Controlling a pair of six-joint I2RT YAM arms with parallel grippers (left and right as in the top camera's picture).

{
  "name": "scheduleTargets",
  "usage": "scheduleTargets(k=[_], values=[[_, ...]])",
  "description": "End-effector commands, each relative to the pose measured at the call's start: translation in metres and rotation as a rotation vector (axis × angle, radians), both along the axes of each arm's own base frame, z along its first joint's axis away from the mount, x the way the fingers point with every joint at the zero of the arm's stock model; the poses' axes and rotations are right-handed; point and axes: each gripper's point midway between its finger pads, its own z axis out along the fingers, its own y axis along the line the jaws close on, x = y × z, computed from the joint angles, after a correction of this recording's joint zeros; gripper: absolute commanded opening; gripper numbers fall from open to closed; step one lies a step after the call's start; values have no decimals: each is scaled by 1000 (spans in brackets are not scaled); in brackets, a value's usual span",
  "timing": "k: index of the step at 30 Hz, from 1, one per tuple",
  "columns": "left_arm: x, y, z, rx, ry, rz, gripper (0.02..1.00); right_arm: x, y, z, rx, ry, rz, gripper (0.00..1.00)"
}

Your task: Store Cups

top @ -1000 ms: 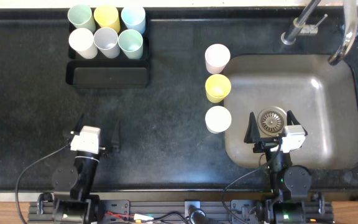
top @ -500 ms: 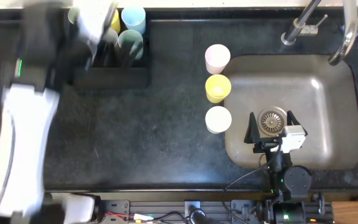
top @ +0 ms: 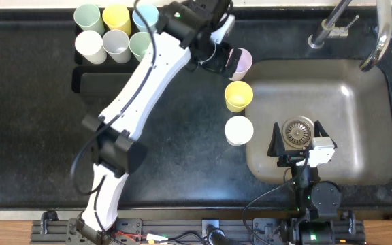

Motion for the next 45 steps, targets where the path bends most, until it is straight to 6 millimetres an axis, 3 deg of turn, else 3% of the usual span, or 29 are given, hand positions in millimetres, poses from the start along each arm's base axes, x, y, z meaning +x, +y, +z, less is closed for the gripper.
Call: scheduleTargets(k=[1, 6, 15, 23, 32, 40, 41, 42, 43, 44, 45], values=[[12, 7, -7, 2, 25, 126, 998, 0, 0, -3, 4, -1, 0, 998], [15, 4, -25, 10, 56, 149, 998, 0, 0, -3, 4, 0, 0, 998], [18, -17, -38, -33, 63, 121, 998, 0, 0, -3, 4, -1, 0, 998], [23, -23, -46, -39, 62, 134, 998, 0, 0, -3, 4, 0, 0, 998], [31, -27, -74, -29, 89, 168, 998, 0, 0, -3, 4, -1, 0, 998], [43, -29, -74, -38, 45, 194, 998, 0, 0, -3, 4, -1, 0, 998], [44, -26, -75, -31, 42, 214, 950, 0, 0, -3, 4, -1, 0, 996], [45, -25, -75, -27, 40, 232, 735, 0, 0, -3, 4, -1, 0, 996], [46, -25, -75, -28, 40, 234, 154, 0, 0, -3, 4, -1, 0, 998], [46, -25, -75, -27, 40, 234, 36, 0, 0, -3, 4, -1, 0, 998], [46, -25, -75, -25, 38, 235, 36, 0, 0, -3, 4, 0, 0, 998]])
